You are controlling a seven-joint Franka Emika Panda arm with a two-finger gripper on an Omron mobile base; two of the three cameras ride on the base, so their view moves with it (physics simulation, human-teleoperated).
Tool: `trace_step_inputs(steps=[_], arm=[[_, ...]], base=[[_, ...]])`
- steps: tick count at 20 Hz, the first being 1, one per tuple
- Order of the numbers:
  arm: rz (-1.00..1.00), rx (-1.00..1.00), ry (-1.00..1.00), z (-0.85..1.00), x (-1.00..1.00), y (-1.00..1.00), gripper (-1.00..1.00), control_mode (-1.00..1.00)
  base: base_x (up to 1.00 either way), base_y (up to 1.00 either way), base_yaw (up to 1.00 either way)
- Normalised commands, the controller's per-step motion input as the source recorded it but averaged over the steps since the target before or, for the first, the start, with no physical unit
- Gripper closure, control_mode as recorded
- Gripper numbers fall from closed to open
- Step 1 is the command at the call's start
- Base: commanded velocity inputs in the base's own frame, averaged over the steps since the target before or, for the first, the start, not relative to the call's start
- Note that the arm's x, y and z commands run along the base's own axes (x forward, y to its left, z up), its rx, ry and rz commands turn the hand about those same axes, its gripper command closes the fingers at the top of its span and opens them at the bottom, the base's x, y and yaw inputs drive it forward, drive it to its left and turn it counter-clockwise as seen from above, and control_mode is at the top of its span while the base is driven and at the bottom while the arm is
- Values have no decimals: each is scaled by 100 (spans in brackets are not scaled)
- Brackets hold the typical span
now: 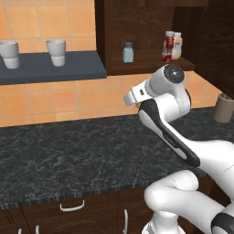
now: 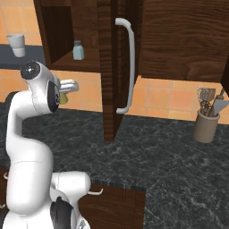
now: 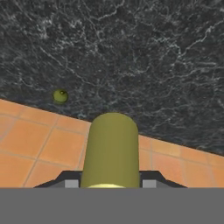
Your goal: Put the shaker and condiment bottle from the counter next to their counterparts in the cabinet.
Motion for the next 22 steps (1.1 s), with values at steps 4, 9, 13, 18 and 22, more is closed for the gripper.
trace_step_inputs(steps=[4, 9, 13, 18, 22], arm=[[0, 0, 0, 31, -24, -3, 100, -100], [0, -1, 0, 34, -20, -4, 100, -100], [0, -2, 0, 41, -20, -2, 100, -100], [0, -1, 0, 44, -17, -4, 100, -100], [0, 0, -4, 56, 0, -3, 100, -100]], base=[[0, 0, 0], [0, 0, 0], [0, 0, 0], [0, 0, 0], [0, 0, 0]])
